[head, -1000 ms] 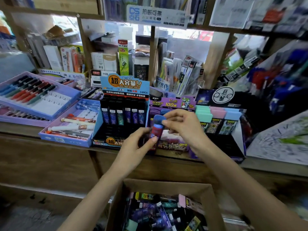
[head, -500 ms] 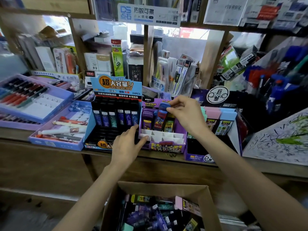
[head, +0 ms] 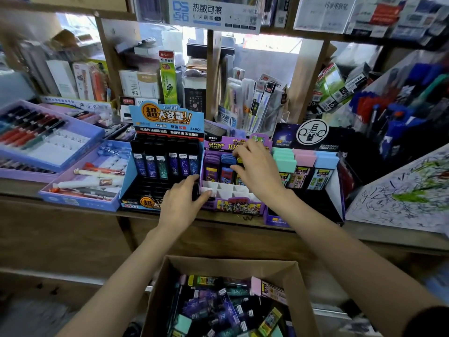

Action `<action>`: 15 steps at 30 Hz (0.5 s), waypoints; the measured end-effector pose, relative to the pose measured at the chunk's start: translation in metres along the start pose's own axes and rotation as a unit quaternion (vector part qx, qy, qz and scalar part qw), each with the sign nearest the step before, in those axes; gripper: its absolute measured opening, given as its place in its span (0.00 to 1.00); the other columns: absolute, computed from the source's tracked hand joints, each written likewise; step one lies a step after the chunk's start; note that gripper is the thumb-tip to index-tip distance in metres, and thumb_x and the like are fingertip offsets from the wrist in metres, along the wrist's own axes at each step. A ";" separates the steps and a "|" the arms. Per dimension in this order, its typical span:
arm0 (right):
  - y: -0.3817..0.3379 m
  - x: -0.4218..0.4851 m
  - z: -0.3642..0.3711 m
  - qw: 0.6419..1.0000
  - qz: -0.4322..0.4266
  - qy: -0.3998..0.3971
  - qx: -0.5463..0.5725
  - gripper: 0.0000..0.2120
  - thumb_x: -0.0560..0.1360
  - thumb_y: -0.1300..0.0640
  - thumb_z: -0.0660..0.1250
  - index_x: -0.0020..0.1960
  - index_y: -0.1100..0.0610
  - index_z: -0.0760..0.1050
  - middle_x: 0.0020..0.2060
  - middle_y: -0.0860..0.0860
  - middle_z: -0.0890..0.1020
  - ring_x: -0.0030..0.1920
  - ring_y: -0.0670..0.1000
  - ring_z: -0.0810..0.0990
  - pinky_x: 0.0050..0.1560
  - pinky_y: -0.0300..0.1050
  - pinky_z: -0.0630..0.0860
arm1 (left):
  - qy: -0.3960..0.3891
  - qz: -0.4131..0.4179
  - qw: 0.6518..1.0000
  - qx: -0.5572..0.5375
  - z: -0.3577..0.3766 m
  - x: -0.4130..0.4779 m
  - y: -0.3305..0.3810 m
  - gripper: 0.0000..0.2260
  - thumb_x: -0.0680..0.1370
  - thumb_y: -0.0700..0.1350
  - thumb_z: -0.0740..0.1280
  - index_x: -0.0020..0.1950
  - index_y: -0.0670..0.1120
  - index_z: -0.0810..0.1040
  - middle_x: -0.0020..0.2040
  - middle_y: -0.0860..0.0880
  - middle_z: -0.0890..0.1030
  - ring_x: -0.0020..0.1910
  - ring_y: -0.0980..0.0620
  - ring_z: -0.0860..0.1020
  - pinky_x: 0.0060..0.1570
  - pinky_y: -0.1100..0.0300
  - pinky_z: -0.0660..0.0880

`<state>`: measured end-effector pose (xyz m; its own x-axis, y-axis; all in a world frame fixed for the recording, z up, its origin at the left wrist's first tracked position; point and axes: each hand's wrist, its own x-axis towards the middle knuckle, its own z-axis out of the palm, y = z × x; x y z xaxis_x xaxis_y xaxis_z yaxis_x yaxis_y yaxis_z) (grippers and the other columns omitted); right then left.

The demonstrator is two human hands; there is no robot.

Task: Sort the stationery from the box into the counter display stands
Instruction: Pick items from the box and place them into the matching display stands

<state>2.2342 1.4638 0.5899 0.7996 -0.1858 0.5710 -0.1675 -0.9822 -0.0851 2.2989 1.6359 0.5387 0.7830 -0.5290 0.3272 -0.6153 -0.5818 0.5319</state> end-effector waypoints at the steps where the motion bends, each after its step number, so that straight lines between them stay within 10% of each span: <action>1: 0.000 -0.001 -0.004 1.000 0.002 -0.008 0.004 0.14 0.74 0.53 0.69 0.56 0.57 0.74 0.52 0.53 0.74 0.55 0.54 0.71 0.53 0.46 0.69 | 0.007 0.008 1.000 -0.010 -0.003 -0.003 0.002 0.23 0.78 0.53 0.64 0.70 0.44 0.68 0.64 0.45 0.76 0.63 0.46 0.73 0.58 0.50 0.72; 6: -0.003 -0.035 -0.039 0.996 0.005 -0.051 0.078 0.12 0.75 0.55 0.68 0.57 0.57 0.74 0.53 0.53 0.75 0.56 0.53 0.71 0.55 0.46 0.67 | 0.022 0.070 0.992 -0.101 -0.023 -0.038 0.012 0.12 0.78 0.46 0.66 0.61 0.45 0.75 0.57 0.50 0.79 0.58 0.53 0.75 0.55 0.58 0.72; 15: 0.012 -0.181 -0.029 0.924 0.070 -0.340 0.159 0.08 0.75 0.53 0.67 0.53 0.52 0.77 0.45 0.46 0.81 0.45 0.43 0.78 0.48 0.41 0.76 | -0.171 0.007 0.979 -0.109 0.042 -0.142 -0.037 0.11 0.77 0.45 0.67 0.59 0.45 0.76 0.55 0.51 0.78 0.53 0.55 0.76 0.50 0.63 0.70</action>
<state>2.0705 1.4869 0.5094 0.9788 -0.1790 -0.0997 -0.2045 -0.8856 -0.4170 2.2072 1.7069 0.4399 0.6750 -0.7340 0.0752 -0.5629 -0.4464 0.6956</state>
